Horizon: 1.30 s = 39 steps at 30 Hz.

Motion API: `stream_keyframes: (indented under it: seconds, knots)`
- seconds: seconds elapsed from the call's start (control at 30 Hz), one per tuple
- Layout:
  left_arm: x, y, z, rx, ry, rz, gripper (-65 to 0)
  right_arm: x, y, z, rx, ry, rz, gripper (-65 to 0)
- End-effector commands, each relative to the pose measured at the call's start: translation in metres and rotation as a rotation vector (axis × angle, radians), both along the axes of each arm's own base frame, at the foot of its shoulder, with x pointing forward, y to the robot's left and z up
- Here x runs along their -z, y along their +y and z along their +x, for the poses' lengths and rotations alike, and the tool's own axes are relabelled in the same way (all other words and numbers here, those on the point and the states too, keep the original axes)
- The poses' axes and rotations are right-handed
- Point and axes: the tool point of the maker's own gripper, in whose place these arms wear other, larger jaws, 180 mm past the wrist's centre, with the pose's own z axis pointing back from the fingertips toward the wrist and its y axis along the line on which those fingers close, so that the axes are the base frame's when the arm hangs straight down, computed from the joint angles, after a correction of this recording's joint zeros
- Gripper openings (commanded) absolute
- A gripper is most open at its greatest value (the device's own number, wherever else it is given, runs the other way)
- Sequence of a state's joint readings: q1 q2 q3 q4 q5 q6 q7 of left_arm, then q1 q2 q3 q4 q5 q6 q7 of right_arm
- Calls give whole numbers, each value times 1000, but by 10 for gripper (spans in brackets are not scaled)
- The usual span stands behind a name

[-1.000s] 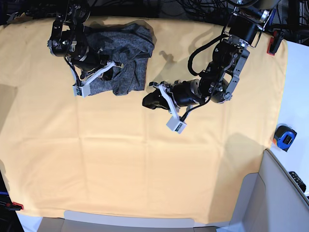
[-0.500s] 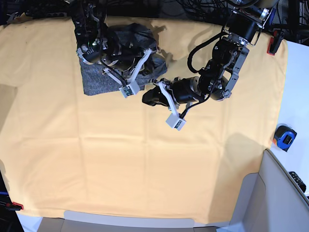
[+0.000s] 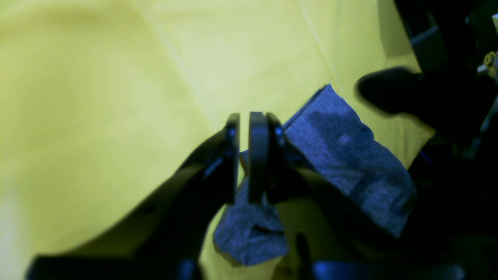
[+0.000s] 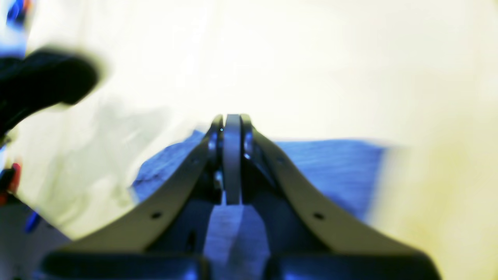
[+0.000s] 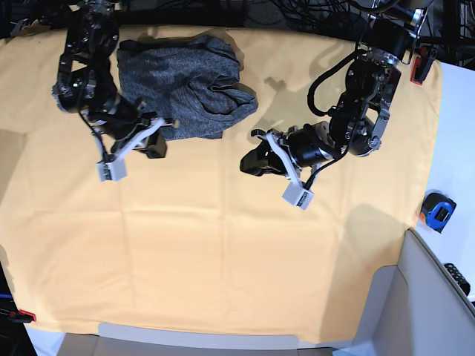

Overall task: Fold the T-shirt properly
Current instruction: 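Open the left gripper and move it back beside the bundle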

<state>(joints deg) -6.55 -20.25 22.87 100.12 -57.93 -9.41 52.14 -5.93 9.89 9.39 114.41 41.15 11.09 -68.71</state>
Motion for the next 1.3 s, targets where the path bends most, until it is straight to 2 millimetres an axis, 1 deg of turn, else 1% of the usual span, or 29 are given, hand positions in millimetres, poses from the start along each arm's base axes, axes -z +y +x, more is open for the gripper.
stream_keyframes:
  seconds: [0.0,0.1,0.13,0.17,0.23,0.3,0.37,0.43,0.47,0.53,0.67,0.9,1.03,1.2,1.27]
  knots:
    - [-10,9,1,-21,-29,-18,-561,-18,-19,11,16,-73,-9,-593]
    - [-10,26,-3,-79,-24,-27,-504,-29,-58,14,24,-108,9,-481]
    - [-8,34,-6,-103,-18,-26,-494,-30,-69,15,15,-116,19,-445]
    - [-7,41,-10,-123,-15,-26,-488,-32,-73,17,-1,-123,40,-415]
    - [-5,56,-17,-168,-9,-21,-482,-23,-87,19,-34,-92,71,-358]
    - [-6,68,-26,-199,-9,-11,-475,-7,-98,21,-70,-34,127,-302]
    - [-5,76,-34,-220,0,-6,-465,10,-105,20,-106,31,166,-265]
    - [2,83,-43,-242,24,1,-457,22,-108,18,-157,60,169,-248]
    - [4,85,-46,-247,33,4,-455,27,-108,17,-178,75,166,-247]
    - [10,86,-53,-251,56,8,-456,30,-109,22,-182,68,182,-247]
    - [20,86,-66,-248,90,11,-456,38,-91,28,-173,71,261,-247]
    - [25,85,-73,-244,112,13,-457,45,-52,29,-189,64,364,-247]
    - [32,85,-85,-245,145,15,-457,51,-33,25,-210,80,395,-248]
    - [46,84,-106,-241,206,24,-457,58,-10,18,-283,120,391,-251]
    - [50,83,-112,-240,223,25,-456,61,-3,15,-305,133,389,-283]
